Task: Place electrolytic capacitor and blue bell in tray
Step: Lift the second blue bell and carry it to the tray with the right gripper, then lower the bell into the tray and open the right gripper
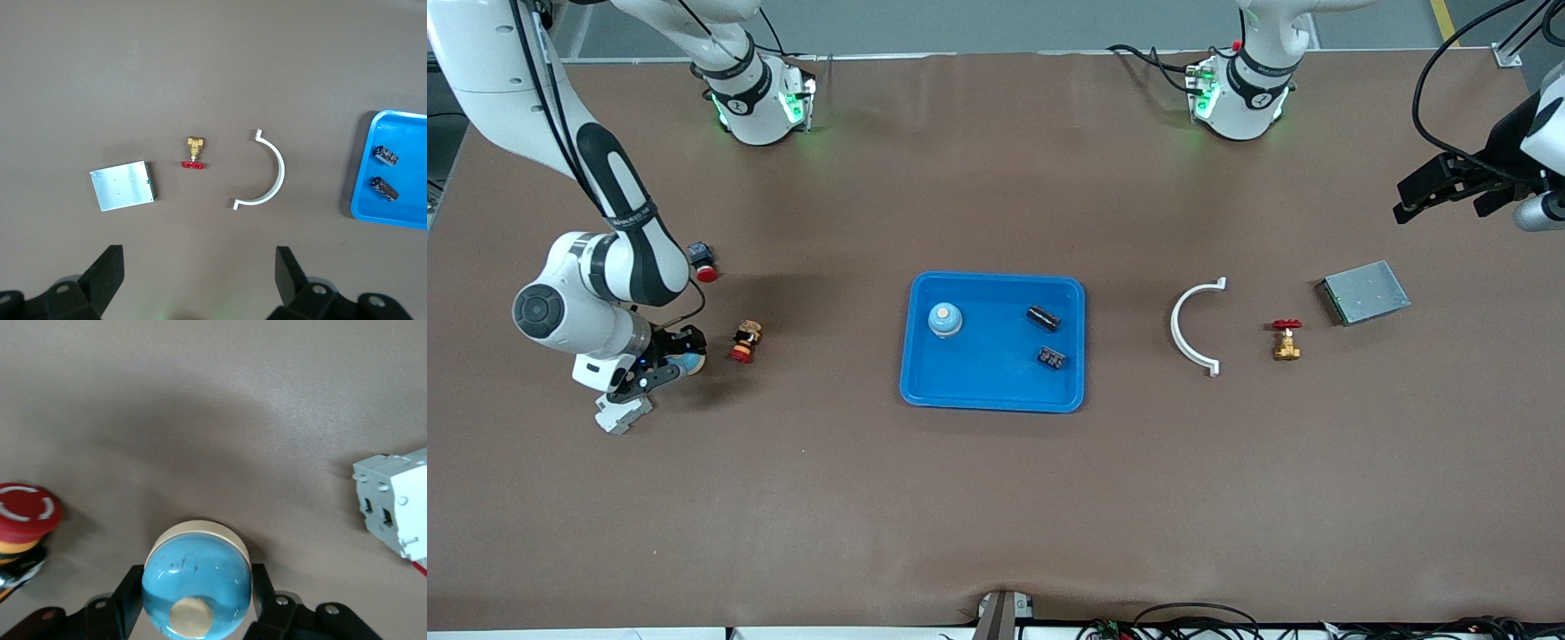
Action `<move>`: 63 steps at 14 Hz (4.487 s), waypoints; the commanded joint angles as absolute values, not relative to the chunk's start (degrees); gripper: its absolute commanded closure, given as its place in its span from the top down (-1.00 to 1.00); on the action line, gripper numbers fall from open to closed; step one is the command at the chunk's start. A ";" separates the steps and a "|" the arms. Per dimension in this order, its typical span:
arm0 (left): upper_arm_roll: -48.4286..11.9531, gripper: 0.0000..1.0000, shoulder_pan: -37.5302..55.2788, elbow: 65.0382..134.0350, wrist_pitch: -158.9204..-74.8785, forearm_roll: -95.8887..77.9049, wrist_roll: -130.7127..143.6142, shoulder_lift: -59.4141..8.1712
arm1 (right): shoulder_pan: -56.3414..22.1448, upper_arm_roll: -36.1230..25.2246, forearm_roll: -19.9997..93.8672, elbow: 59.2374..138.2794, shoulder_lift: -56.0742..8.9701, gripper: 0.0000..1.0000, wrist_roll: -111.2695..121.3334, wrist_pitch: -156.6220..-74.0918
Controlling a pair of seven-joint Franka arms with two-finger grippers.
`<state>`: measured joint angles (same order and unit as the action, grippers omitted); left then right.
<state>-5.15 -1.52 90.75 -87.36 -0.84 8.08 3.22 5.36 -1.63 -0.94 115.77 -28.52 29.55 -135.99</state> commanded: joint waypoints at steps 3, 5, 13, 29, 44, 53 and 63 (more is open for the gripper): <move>-6.42 1.00 -1.93 90.62 -87.36 -1.14 9.50 3.69 | -0.16 -1.05 -1.14 105.23 -24.26 -0.65 17.79 -116.40; -6.42 1.00 -1.85 90.70 -87.19 -1.14 9.58 3.69 | -4.20 -0.97 -1.14 100.22 -24.08 -0.65 8.49 -109.37; -5.89 1.00 -1.93 90.35 -88.68 -1.06 9.49 2.03 | -19.76 -0.79 9.74 88.95 -25.74 -0.65 -24.86 -103.62; -5.36 1.00 -5.79 83.76 -86.84 0.44 9.84 -5.89 | -30.94 -0.88 10.81 82.27 -39.19 -0.66 -36.47 -118.90; -8.17 1.00 -5.98 96.92 -86.30 0.44 9.41 8.25 | -32.34 -0.88 11.16 82.35 -46.23 -0.66 -36.56 -126.64; -10.20 1.00 -5.27 92.30 -85.97 3.43 9.84 5.28 | -33.57 -0.88 11.16 82.35 -47.64 -0.64 -36.74 -127.97; -9.76 1.00 -5.89 89.56 -84.99 2.37 9.49 4.83 | -34.45 -0.88 11.16 82.27 -47.03 1.00 -36.83 -127.44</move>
<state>-9.71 -5.92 91.37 -86.35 2.01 9.78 5.10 -33.36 -0.25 10.14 83.48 -46.94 -36.02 -128.17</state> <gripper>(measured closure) 0.000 0.000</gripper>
